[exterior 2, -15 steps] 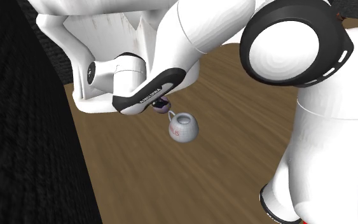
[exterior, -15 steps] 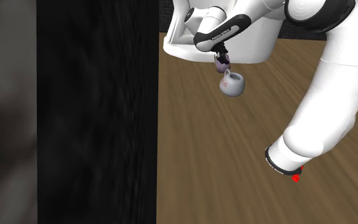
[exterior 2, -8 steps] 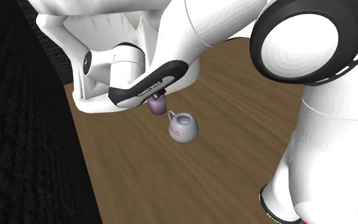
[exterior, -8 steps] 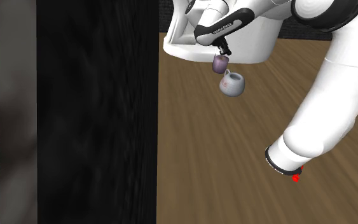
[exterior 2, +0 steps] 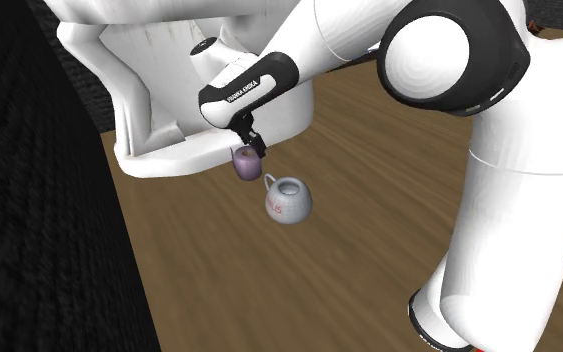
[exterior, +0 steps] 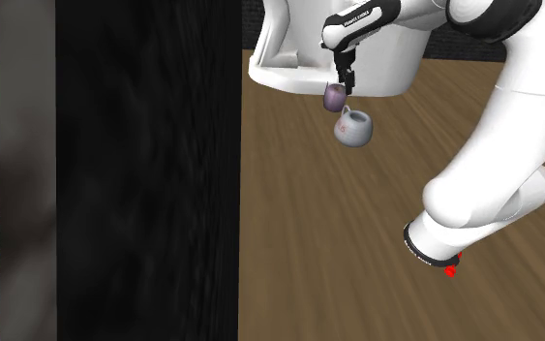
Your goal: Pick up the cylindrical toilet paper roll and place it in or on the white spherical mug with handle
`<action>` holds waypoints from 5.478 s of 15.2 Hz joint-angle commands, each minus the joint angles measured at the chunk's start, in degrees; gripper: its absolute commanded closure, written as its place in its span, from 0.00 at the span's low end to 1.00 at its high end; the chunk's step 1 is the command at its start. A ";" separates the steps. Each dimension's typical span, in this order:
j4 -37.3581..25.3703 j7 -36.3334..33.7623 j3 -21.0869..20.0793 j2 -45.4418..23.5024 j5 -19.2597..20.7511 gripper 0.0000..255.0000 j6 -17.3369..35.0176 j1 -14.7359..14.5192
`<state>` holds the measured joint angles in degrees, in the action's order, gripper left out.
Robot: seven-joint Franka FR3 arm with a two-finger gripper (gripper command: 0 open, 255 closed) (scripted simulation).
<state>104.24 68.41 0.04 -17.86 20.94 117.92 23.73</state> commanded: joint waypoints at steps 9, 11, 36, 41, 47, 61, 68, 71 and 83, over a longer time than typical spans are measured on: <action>1.68 4.63 -0.13 -3.03 -2.91 0.00 5.94 2.61; 1.68 4.63 -0.12 -3.03 -2.91 0.00 5.94 2.61; -1.61 6.71 -0.47 0.77 -4.08 1.00 -0.92 2.59; -3.63 7.62 -0.58 2.10 -4.52 1.00 -4.18 2.55; -6.53 8.68 -0.68 3.35 -4.98 1.00 -8.20 2.47; -3.23 9.37 -1.10 11.81 -5.51 1.00 -13.39 2.06; 14.99 7.39 -1.90 27.83 -5.89 1.00 -11.62 1.26; 21.61 6.75 -2.32 34.63 -6.31 1.00 -11.97 0.76; 32.83 4.37 -2.60 38.62 -5.96 1.00 -5.08 0.42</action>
<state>136.47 73.08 -2.51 20.99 14.91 111.99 24.16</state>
